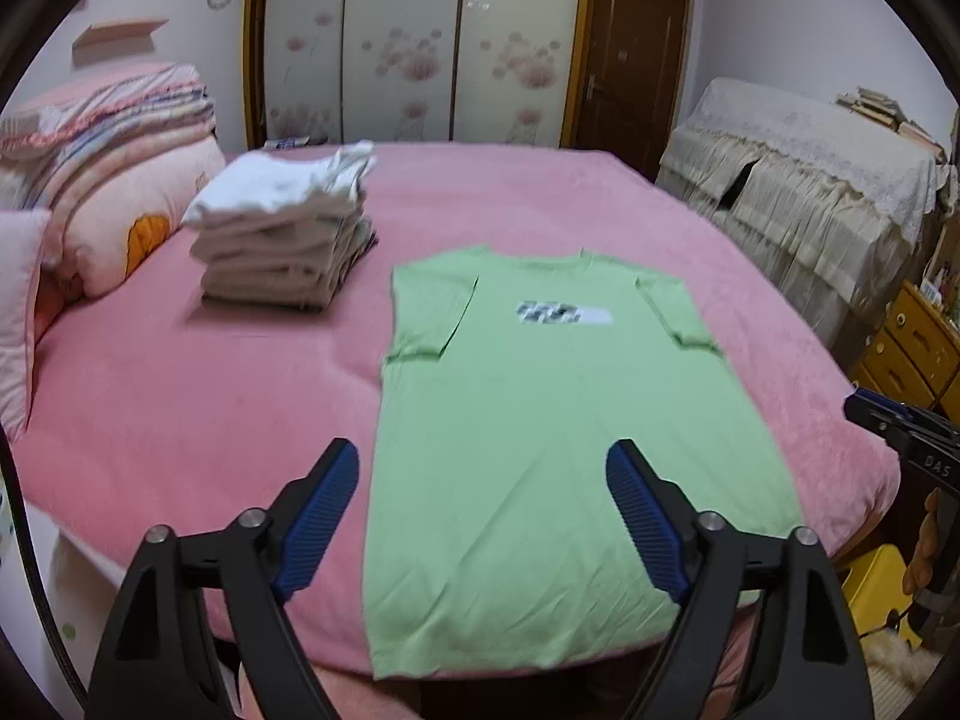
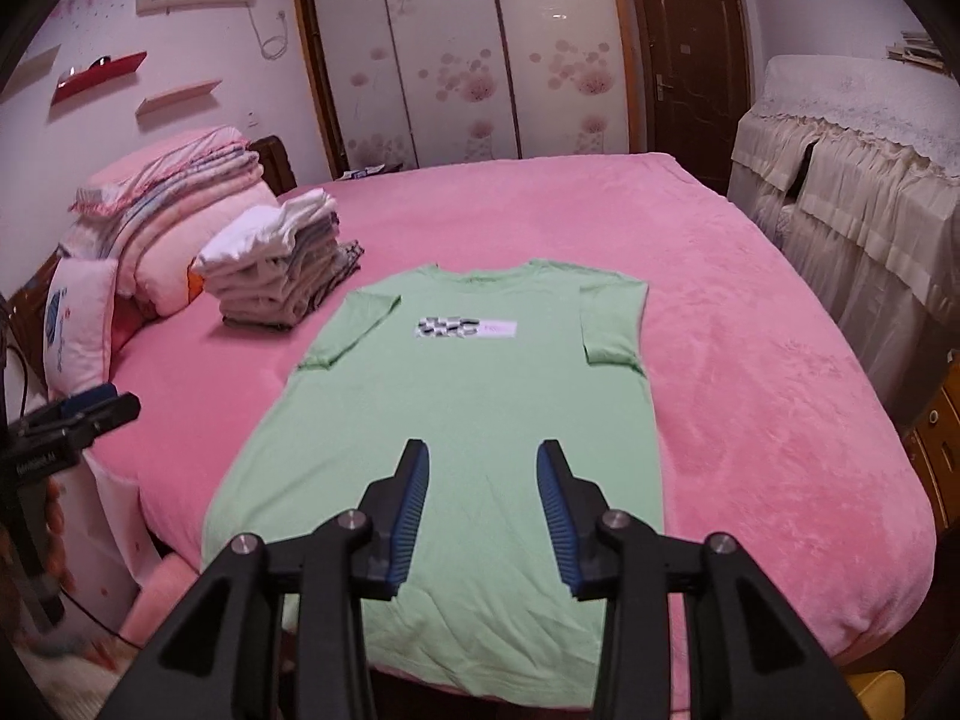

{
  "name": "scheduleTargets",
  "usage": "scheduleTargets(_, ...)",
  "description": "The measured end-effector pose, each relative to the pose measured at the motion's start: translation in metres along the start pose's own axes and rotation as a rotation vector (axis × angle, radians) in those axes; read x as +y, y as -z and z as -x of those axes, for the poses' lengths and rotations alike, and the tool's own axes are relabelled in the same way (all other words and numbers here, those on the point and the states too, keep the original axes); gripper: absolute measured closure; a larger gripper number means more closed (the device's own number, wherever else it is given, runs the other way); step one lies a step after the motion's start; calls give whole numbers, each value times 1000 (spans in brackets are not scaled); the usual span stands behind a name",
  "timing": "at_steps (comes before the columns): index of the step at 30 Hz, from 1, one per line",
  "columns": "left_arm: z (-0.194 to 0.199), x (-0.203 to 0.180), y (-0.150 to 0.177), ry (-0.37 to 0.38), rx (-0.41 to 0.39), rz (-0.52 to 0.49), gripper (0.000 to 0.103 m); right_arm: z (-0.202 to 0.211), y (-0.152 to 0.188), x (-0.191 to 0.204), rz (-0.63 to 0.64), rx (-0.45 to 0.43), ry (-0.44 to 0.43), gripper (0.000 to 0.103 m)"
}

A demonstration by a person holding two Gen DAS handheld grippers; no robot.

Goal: Fold small clothes
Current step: 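Lift both grippers away from the side-folded green T-shirt, then grasp the green T-shirt's hem with both grippers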

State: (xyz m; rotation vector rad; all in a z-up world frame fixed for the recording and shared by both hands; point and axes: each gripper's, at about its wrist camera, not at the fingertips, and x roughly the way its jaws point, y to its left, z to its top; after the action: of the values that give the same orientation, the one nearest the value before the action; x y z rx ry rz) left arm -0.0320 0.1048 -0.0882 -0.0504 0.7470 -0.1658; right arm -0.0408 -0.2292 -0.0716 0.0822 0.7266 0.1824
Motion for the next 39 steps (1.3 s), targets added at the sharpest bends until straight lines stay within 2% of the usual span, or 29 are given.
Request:
scheduleTargets(4, -15, 14, 23, -10, 64, -29, 18, -2, 28, -15, -4, 13, -39, 65)
scheduleTargets(9, -56, 29, 59, -11, 209, -104, 18, -22, 62, -39, 27, 90, 20, 65)
scheduleTargets(11, -75, 38, 75, 2, 270, -97, 19, -31, 73, -52, 5, 126, 20, 65)
scheduleTargets(17, -105, 65, 110, 75, 380, -36, 21, -47, 109, -92, -49, 249, 32, 65)
scheduleTargets(20, -115, 74, 122, 70, 420, -23, 22, -51, 123, -107, -87, 296, 40, 65)
scheduleTargets(25, -126, 92, 134, 106, 455, 52, 26, -63, 142, -120, -114, 369, 49, 65)
scheduleTargets(34, -130, 115, 146, 168, 471, 139, 35, -79, 158, -124, -122, 435, -16, 66)
scheduleTargets(39, -133, 112, 149, 200, 498, 129, 51, -79, 158, -130, -150, 435, -43, 74)
